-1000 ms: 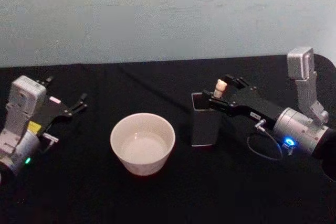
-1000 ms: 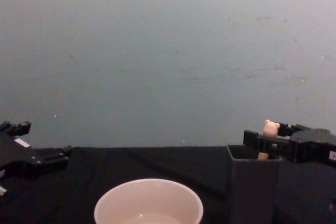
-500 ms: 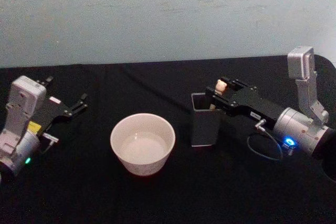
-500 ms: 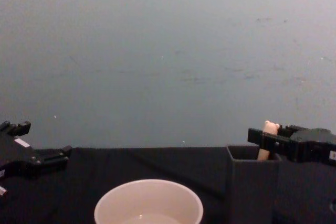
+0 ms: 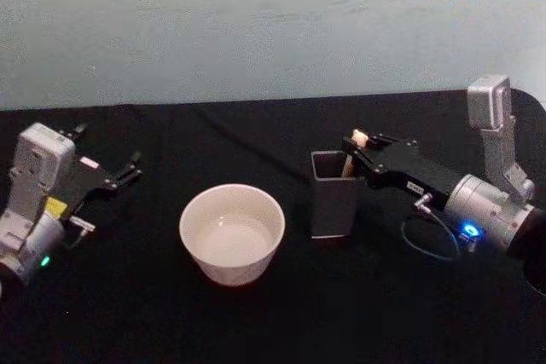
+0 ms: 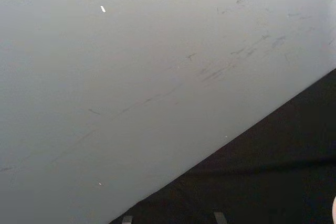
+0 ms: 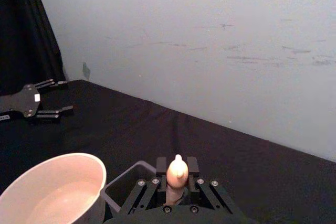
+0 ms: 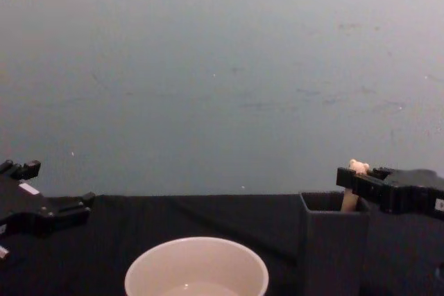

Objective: Pick up the stirring spoon with one hand, stir inside the cup, then place it back in its original position.

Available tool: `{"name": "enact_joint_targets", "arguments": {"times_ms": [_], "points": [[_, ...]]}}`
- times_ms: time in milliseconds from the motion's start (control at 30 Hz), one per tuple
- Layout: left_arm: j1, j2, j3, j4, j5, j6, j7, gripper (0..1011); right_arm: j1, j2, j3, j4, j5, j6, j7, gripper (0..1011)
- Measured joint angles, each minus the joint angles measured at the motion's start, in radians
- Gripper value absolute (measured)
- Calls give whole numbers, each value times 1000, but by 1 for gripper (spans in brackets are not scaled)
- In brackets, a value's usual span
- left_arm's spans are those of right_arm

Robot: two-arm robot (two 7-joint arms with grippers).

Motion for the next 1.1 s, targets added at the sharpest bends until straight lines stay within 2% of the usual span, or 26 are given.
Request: {"name": "enact_joint_targets", "arguments": {"times_ms": [333,667,933,1100], "points": [[0,0,0,0,0,0,0,1001,-13,4,-3,-27,-18,-23,13,215],[0,0,0,0,0,0,0,1001,-20,22,-3,-73,-91,-86,16,215],[0,0,0,0,0,0,0,1002,-32,43,26,-133,-106,-118,31,215],[0,0,0,0,0,0,0,1001,-42,51,58,-181,-84,-144,46,215]]}}
